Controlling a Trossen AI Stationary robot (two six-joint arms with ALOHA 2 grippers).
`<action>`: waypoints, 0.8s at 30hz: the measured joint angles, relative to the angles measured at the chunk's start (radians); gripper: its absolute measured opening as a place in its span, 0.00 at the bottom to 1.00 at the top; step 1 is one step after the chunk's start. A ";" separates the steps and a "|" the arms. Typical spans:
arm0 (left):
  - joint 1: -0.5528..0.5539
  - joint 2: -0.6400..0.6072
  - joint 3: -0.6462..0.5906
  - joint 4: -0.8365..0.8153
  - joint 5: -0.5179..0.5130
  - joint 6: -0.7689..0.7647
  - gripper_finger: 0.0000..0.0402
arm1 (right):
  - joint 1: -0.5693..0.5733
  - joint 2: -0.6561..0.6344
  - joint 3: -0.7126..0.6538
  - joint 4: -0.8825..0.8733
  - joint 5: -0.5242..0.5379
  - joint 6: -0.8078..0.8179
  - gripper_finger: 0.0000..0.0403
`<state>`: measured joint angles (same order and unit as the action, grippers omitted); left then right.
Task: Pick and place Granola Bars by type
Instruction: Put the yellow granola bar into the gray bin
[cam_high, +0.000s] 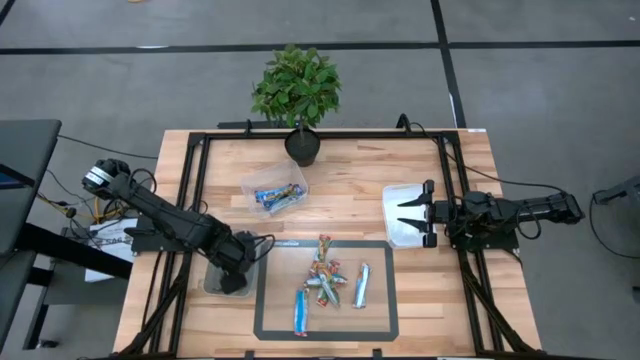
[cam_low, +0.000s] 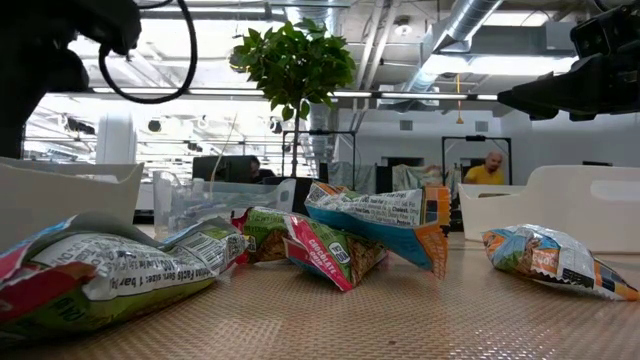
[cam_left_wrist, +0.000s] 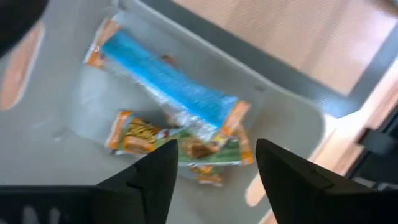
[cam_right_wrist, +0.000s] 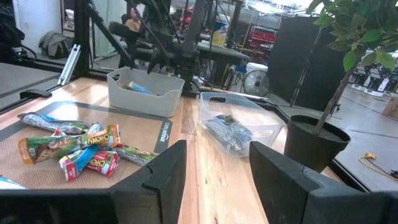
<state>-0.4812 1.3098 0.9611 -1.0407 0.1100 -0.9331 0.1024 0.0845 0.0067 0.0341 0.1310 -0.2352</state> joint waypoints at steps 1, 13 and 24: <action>-0.004 0.000 0.000 0.012 0.000 -0.013 0.54 | 0.000 0.000 0.000 0.000 0.000 0.000 0.42; -0.038 0.000 0.000 -0.010 -0.002 -0.045 0.59 | 0.000 0.000 0.000 0.000 0.000 0.000 0.42; -0.063 0.001 0.000 0.107 0.009 -0.043 0.59 | 0.000 0.000 0.000 0.000 0.000 0.000 0.42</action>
<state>-0.5442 1.3106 0.9611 -0.9341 0.1192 -0.9763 0.1021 0.0845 0.0063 0.0341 0.1310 -0.2352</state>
